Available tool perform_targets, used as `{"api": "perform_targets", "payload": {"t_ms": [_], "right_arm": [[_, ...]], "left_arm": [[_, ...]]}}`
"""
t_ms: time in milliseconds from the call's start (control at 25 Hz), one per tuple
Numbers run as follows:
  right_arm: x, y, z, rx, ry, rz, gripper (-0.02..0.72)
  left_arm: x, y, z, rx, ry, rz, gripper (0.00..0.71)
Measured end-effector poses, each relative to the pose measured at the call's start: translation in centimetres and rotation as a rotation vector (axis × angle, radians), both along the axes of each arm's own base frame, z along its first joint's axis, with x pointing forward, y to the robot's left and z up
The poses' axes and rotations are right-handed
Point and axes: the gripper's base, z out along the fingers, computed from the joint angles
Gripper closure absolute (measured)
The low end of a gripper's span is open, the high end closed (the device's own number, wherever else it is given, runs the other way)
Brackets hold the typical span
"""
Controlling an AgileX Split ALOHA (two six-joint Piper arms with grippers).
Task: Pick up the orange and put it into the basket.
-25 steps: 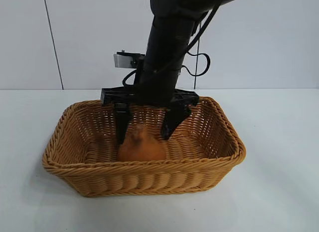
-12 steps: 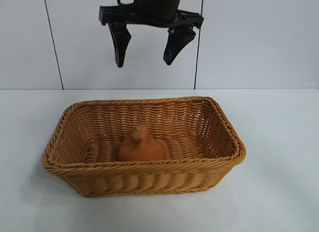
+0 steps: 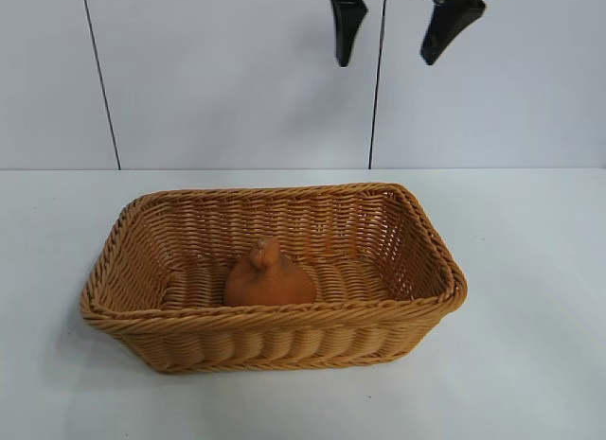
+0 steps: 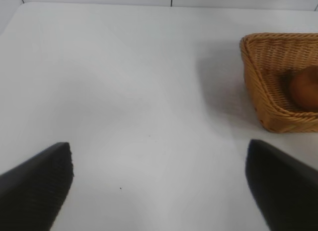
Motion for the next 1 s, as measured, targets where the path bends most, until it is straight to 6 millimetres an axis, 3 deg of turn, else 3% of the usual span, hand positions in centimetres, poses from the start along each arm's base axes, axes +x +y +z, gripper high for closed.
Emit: {"api": "perform_targets", "payload": {"t_ms": [160, 240, 320, 480, 560, 720, 1000], "right_arm": [[0.5, -5.6, 0.0, -0.003, 0.004, -0.122, 0.071], [0.5, -7.4, 0.0, 0.014, 0.006, -0.164, 0.071], [0.3, -8.5, -0.2, 0.048, 0.019, -0.188, 0.071], [-1.7, -8.5, -1.0, 0.053, 0.089, -0.158, 0.071], [-3.5, -8.5, -0.9, 0.052, 0.121, -0.15, 0.071], [-9.4, -8.3, -1.5, 0.044, 0.221, -0.145, 0.071], [-22.5, -7.9, -2.4, 0.061, 0.301, -0.148, 0.071]], "left_arm": [[0.0, 0.0, 0.0, 0.0, 0.0, 0.0, 0.038], [0.0, 0.0, 0.0, 0.0, 0.0, 0.0, 0.038], [0.0, 0.0, 0.0, 0.0, 0.0, 0.0, 0.038], [0.0, 0.0, 0.0, 0.0, 0.0, 0.0, 0.038], [0.0, 0.0, 0.0, 0.0, 0.0, 0.0, 0.038], [0.0, 0.0, 0.0, 0.0, 0.0, 0.0, 0.038], [0.0, 0.0, 0.0, 0.0, 0.0, 0.0, 0.038]]}}
